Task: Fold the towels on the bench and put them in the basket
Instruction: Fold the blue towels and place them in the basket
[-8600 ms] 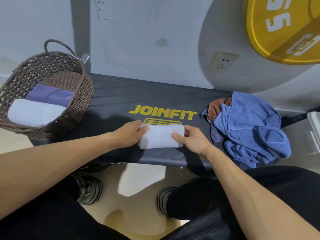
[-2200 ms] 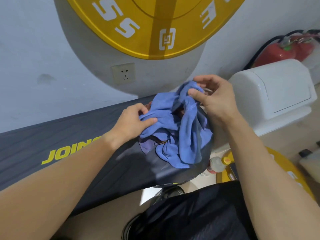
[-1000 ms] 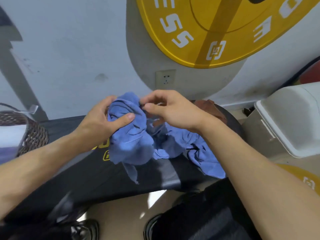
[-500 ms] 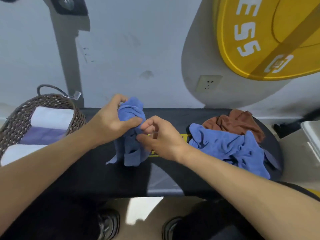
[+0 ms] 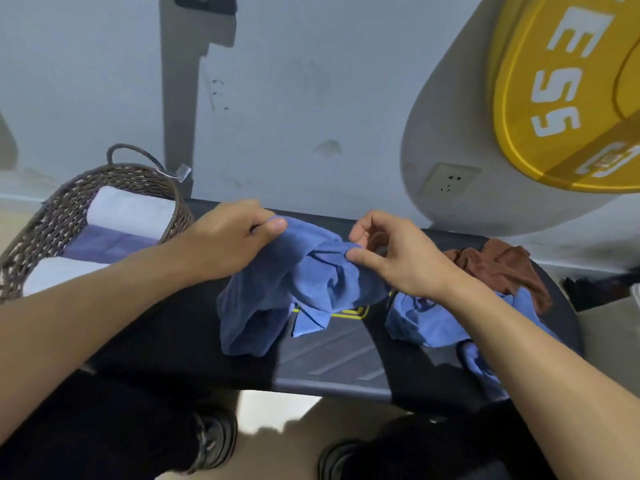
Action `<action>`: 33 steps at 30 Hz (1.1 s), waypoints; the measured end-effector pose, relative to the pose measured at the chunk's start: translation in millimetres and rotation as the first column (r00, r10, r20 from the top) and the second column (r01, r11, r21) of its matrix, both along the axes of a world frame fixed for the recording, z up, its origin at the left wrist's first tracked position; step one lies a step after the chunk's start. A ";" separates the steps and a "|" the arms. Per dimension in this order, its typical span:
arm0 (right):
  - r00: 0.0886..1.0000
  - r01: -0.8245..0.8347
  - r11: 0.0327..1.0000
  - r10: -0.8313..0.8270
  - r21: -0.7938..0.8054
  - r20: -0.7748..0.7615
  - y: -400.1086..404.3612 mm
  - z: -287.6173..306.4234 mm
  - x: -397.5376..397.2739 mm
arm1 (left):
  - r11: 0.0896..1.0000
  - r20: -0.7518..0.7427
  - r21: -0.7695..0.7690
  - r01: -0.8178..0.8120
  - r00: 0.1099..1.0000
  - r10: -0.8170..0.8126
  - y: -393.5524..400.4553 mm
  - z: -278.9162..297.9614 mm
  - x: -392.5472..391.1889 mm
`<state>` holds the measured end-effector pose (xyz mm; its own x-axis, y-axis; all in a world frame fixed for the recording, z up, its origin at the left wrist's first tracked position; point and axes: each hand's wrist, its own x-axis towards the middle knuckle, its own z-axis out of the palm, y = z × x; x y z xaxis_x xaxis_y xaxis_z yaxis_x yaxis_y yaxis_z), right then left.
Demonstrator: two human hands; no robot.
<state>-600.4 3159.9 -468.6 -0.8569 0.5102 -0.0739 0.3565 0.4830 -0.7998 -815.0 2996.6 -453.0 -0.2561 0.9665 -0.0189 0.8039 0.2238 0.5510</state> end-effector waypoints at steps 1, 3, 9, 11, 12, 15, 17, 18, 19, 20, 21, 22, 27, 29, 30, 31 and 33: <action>0.998 -0.029 0.999 0.028 0.021 0.051 1.1 0.4 0.4 | 1.000 0.025 0.019 -0.012 1.000 0.012 1.7 0.9 1.7; 0.983 -0.076 0.996 0.068 0.042 0.172 1.2 2.2 1.0 | 0.998 0.142 0.031 -0.059 0.988 0.054 4.4 4.6 5.2; 0.994 -0.102 0.995 0.103 -0.015 0.044 -33.9 18.8 -1.9 | 0.998 0.608 -0.022 0.051 0.794 -0.027 1.8 11.8 15.2; 0.992 -0.108 0.994 0.109 -0.028 0.058 -43.5 27.8 -6.4 | 0.993 0.675 0.005 0.117 0.732 -0.089 1.2 14.4 17.2; 0.993 -0.094 0.995 0.097 -0.044 0.071 -46.6 33.1 -7.9 | 0.989 0.677 0.013 0.147 0.726 -0.117 1.0 16.1 17.7; 0.994 -0.007 0.997 0.015 -0.074 0.106 -50.7 46.1 -7.8 | 0.990 0.668 0.057 0.132 0.732 -0.136 -0.6 19.6 12.2; 0.990 0.005 0.998 0.004 -0.061 0.140 -50.0 54.0 -3.6 | 0.991 0.616 0.096 0.098 0.776 -0.136 -2.9 21.0 5.3; 0.988 -0.001 0.999 0.009 -0.046 0.156 -48.7 57.7 -0.2 | 0.991 0.576 0.101 0.090 0.807 -0.132 -4.3 21.7 1.8; 0.982 -0.012 1.000 0.013 -0.008 0.186 -46.5 60.8 3.8 | 0.991 0.538 0.101 0.082 0.834 -0.124 -6.1 22.0 -1.7; 0.973 -0.023 0.998 0.010 0.057 0.231 -43.3 63.4 8.6 | 0.992 0.503 0.101 0.073 0.857 -0.114 -8.1 22.1 -4.7; 0.959 -0.034 0.990 -0.006 0.136 0.284 -39.7 65.4 13.4 | 0.993 0.473 0.099 0.064 0.875 -0.103 -9.8 21.9 -7.1; 0.941 -0.041 0.976 -0.034 0.213 0.337 -35.7 66.8 18.4 | 0.994 0.447 0.091 0.060 0.890 -0.095 -11.0 22.0 -8.5; 0.881 0.031 0.957 -0.163 0.290 0.444 -15.6 65.1 43.4 | 0.998 0.358 0.041 0.052 0.931 -0.063 -12.1 26.9 -9.3; 0.903 0.114 0.975 -0.181 0.189 0.389 -12.8 61.6 48.8 | 0.999 0.358 0.024 0.041 0.933 -0.047 -11.7 28.1 -7.4; 0.918 0.159 0.979 -0.194 0.128 0.347 -13.2 59.5 51.3 | 0.999 0.358 0.023 0.036 0.933 -0.042 -11.3 27.8 -6.4; 0.930 0.197 0.978 -0.208 0.066 0.303 -14.2 57.4 52.9 | 0.999 0.350 0.024 0.027 0.936 -0.034 -10.5 26.6 -5.6; 0.946 0.245 0.968 -0.226 -0.058 0.233 -16.0 54.2 55.7 | 1.000 0.329 0.018 0.006 0.944 -0.012 -9.2 23.6 -5.9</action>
